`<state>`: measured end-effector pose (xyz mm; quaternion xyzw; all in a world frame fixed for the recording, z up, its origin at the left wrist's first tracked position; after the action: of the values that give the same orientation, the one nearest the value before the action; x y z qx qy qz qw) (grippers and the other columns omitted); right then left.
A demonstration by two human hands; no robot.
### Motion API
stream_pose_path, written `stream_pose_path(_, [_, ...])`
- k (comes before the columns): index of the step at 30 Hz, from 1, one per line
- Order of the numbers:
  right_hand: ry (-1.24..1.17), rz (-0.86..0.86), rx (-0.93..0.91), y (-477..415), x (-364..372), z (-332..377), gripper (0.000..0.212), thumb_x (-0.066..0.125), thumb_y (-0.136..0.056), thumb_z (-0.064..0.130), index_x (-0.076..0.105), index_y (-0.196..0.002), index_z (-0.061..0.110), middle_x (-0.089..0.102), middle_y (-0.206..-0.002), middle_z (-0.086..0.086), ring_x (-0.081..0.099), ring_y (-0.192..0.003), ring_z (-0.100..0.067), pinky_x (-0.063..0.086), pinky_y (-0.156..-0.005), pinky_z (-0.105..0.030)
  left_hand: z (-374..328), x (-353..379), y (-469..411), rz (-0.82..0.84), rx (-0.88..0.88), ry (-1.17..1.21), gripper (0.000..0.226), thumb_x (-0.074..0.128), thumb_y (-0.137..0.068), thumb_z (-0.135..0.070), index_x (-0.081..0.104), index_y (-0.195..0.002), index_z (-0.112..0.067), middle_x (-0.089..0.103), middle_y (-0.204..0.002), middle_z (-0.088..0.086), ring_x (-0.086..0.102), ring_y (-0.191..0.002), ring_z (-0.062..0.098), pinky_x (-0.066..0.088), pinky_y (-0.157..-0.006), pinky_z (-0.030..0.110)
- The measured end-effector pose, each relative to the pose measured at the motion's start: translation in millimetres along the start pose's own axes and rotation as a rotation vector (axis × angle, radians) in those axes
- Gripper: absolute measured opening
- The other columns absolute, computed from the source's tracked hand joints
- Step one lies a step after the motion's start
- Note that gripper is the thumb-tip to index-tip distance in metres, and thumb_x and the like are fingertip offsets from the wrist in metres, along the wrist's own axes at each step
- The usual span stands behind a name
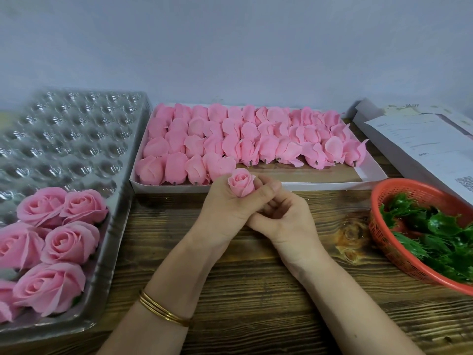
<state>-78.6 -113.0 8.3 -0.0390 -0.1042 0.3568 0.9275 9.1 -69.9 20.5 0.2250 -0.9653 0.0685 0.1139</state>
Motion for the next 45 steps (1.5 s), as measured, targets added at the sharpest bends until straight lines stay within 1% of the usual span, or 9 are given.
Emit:
stream_pose_path(7, [-0.197, 0.113, 0.169, -0.5, 6.1, -10.3, 0.034, 0.066, -0.069, -0.008, 0.069, -0.103, -0.006, 0.070, -0.103, -0.021, 0.066, -0.102, -0.028, 0.050, -0.101, -0.042, 0.8, 0.9, 1.0, 0.083, -0.047, 0.029, 0.017, 0.083, -0.057, -0.017, 0.066, -0.057, -0.020, 0.071, -0.087, 0.000, 0.068, -0.091, 0.012, 0.056, -0.082, 0.033])
stream_pose_path(13, [-0.287, 0.216, 0.238, -0.1, 8.9, -11.9, 0.029, 0.059, -0.076, -0.008, 0.079, -0.083, 0.011, 0.072, -0.083, -0.006, 0.068, -0.081, -0.012, 0.056, -0.078, -0.023, -4.3, 6.2, 5.0, 0.201, -0.050, 0.063, 0.012, 0.078, -0.061, -0.033, 0.071, -0.060, -0.024, 0.073, -0.089, -0.003, 0.068, -0.090, 0.009, 0.057, -0.076, 0.026])
stream_pose_path(20, [-0.232, 0.124, 0.156, -1.2, 5.9, -10.2, 0.045, 0.068, -0.070, -0.009, 0.072, -0.109, 0.012, 0.074, -0.103, -0.011, 0.068, -0.102, -0.021, 0.053, -0.097, -0.035, 4.0, -5.9, -1.4, 0.031, 0.008, -0.022, 0.021, 0.081, -0.062, -0.038, 0.074, -0.065, -0.018, 0.073, -0.082, 0.011, 0.069, -0.076, 0.017, 0.059, -0.075, 0.035])
stream_pose_path(24, [-0.189, 0.092, 0.112, -0.9, 4.8, -5.7, 0.046, 0.069, -0.070, -0.008, 0.071, -0.111, 0.011, 0.075, -0.103, -0.011, 0.070, -0.102, -0.019, 0.053, -0.091, -0.028, 4.5, -6.0, -2.6, 0.042, 0.024, -0.038, 0.019, 0.081, -0.062, -0.038, 0.074, -0.066, -0.021, 0.074, -0.080, 0.007, 0.069, -0.076, 0.015, 0.057, -0.076, 0.033])
stream_pose_path(28, [-0.192, 0.111, 0.140, -0.5, 6.2, -5.6, 0.029, 0.069, -0.073, -0.004, 0.079, -0.095, 0.012, 0.075, -0.096, -0.010, 0.070, -0.094, -0.017, 0.056, -0.088, -0.028, 6.8, -5.7, -3.2, 0.087, -0.013, 0.039, 0.048, 0.081, -0.062, -0.033, 0.067, -0.085, 0.007, 0.072, -0.082, 0.003, 0.068, -0.079, 0.016, 0.057, -0.073, 0.030])
stream_pose_path(32, [-0.276, 0.153, 0.221, -1.1, 8.3, -9.9, 0.017, 0.069, -0.078, 0.003, 0.080, -0.088, 0.011, 0.074, -0.083, -0.007, 0.070, -0.079, -0.011, 0.056, -0.074, -0.021, 2.7, -2.8, 0.0, 0.113, -0.042, 0.097, 0.038, 0.081, -0.064, -0.029, 0.070, -0.084, 0.001, 0.070, -0.086, 0.004, 0.067, -0.080, 0.013, 0.056, -0.067, 0.026])
stream_pose_path(37, [-0.229, 0.137, 0.147, -0.9, 8.3, -5.0, 0.034, 0.067, -0.073, -0.007, 0.073, -0.105, 0.006, 0.074, -0.100, -0.011, 0.069, -0.101, -0.021, 0.054, -0.096, -0.035, 1.7, -4.2, 1.1, 0.046, -0.036, 0.054, 0.051, 0.084, -0.072, -0.026, 0.065, -0.095, 0.015, 0.068, -0.085, 0.025, 0.068, -0.078, 0.021, 0.059, -0.078, 0.036])
stream_pose_path(41, [-0.201, 0.137, 0.130, -0.8, 8.7, -2.6, 0.033, 0.066, -0.071, -0.008, 0.073, -0.101, 0.003, 0.074, -0.099, -0.012, 0.069, -0.099, -0.021, 0.054, -0.092, -0.032, 3.4, -3.3, 0.2, 0.093, -0.031, 0.058, 0.048, 0.077, -0.073, -0.021, 0.064, -0.097, 0.017, 0.071, -0.084, 0.012, 0.069, -0.081, 0.017, 0.058, -0.077, 0.029])
stream_pose_path(45, [-0.234, 0.175, 0.197, 0.3, 12.1, -3.1, 0.024, 0.062, -0.073, -0.003, 0.079, -0.076, 0.013, 0.073, -0.075, -0.001, 0.069, -0.075, -0.008, 0.055, -0.075, -0.020, 6.1, -1.0, 1.0, 0.187, -0.054, 0.096, 0.041, 0.071, -0.078, -0.018, 0.064, -0.099, 0.017, 0.074, -0.088, 0.002, 0.070, -0.084, 0.011, 0.055, -0.070, 0.023])
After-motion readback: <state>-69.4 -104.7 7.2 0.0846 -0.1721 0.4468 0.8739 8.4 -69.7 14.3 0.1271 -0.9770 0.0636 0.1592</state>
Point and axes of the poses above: each hand's wrist, its own y-axis away from the middle knuckle, its own x-axis out of the palm, z = x × y, the point moved 7 cm from there along -y, towards the middle knuckle
